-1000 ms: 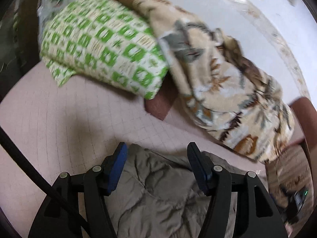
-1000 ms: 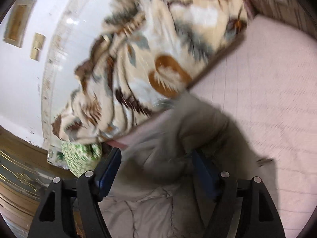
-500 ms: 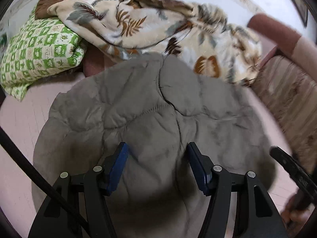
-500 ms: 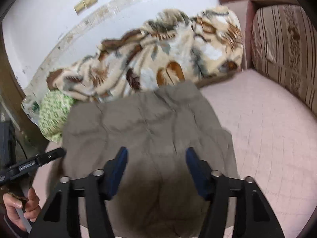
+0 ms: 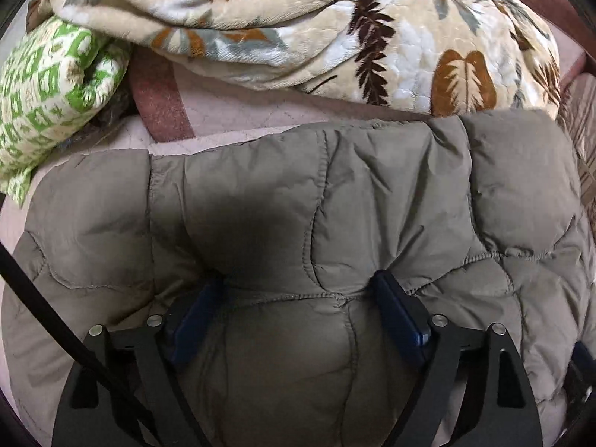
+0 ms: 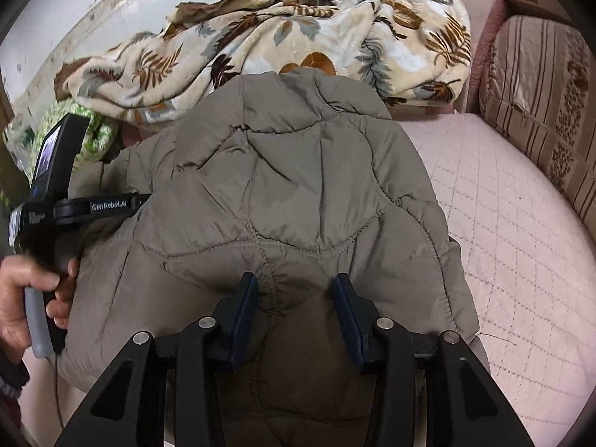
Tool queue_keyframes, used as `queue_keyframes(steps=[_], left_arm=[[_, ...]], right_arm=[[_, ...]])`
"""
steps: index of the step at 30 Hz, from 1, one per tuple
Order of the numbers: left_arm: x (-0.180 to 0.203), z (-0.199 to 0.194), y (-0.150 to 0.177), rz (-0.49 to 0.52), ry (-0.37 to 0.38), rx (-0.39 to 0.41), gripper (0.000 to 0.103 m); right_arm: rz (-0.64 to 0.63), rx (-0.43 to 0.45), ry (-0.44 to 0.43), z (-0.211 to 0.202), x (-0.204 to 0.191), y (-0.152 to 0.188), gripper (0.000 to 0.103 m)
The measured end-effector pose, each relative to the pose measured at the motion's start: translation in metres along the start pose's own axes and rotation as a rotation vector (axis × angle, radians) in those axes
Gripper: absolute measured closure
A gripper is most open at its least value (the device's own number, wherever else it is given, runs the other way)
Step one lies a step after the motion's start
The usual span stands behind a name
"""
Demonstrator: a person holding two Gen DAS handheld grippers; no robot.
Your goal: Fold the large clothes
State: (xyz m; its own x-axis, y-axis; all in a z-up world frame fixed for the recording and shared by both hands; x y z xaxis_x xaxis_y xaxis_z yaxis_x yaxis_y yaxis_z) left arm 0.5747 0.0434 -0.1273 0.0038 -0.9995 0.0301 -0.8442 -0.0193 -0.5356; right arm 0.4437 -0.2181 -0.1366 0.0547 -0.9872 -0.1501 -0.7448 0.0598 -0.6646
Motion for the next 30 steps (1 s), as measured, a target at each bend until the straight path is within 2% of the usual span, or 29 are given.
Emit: queue_keyframes(steps=[3,5,7,10,11,13,17,20,23,25,30], left_arm=[[-0.003,-0.032,0.008,-0.021,0.025,0.040,0.025],[-0.010,-0.069,0.024,-0.052,0.080,0.099,0.025],[-0.018,-0.100,0.043,-0.084,0.090,0.152,0.025],[-0.033,-0.143,0.084,-0.110,0.039,0.216,0.025],[-0.042,-0.156,0.102,-0.118,-0.014,0.237,0.025],[-0.058,-0.169,0.121,-0.141,-0.062,0.270,0.025],[-0.085,-0.170,0.137,-0.195,-0.097,0.293,0.025],[-0.098,-0.154,0.139,-0.190,-0.120,0.294,0.025],[-0.099,-0.129,0.134,-0.177,-0.117,0.268,0.025],[-0.103,-0.115,0.130,-0.169,-0.123,0.242,0.025],[-0.106,-0.099,0.127,-0.159,-0.120,0.197,0.023]], right_arm=[[0.025,-0.007,-0.009,-0.004,0.004,-0.002,0.057],[0.056,0.005,-0.042,-0.013,0.006,-0.003,0.057],[0.050,0.032,-0.065,-0.026,0.003,-0.006,0.057],[0.008,0.083,-0.071,-0.045,-0.008,-0.008,0.057],[-0.001,0.095,-0.077,-0.049,-0.013,-0.007,0.055],[-0.024,0.112,-0.100,-0.055,-0.024,-0.006,0.054],[-0.057,0.122,-0.093,-0.056,-0.043,-0.004,0.053],[-0.080,0.128,-0.087,-0.052,-0.055,-0.004,0.053],[-0.099,0.125,-0.065,-0.039,-0.060,-0.004,0.053],[-0.094,0.087,-0.043,-0.019,-0.060,-0.002,0.052],[-0.098,0.034,-0.004,0.014,-0.062,0.003,0.047]])
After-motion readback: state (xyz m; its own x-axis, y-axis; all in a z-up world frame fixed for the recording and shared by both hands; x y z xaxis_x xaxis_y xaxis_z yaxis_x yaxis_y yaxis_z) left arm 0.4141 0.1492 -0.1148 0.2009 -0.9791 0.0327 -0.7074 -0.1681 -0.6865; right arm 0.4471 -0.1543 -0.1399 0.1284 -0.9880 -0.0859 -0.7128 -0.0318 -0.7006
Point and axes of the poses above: each gripper's, at about its wrist camera, not at the fingertips, and z roughly the way its jaws point, x to its right, y to its underside, the point moved 4 cm from there along z, roughly the way its jaws point, and after that the axes turned 2 degrees about y, right-handed, at the moved point
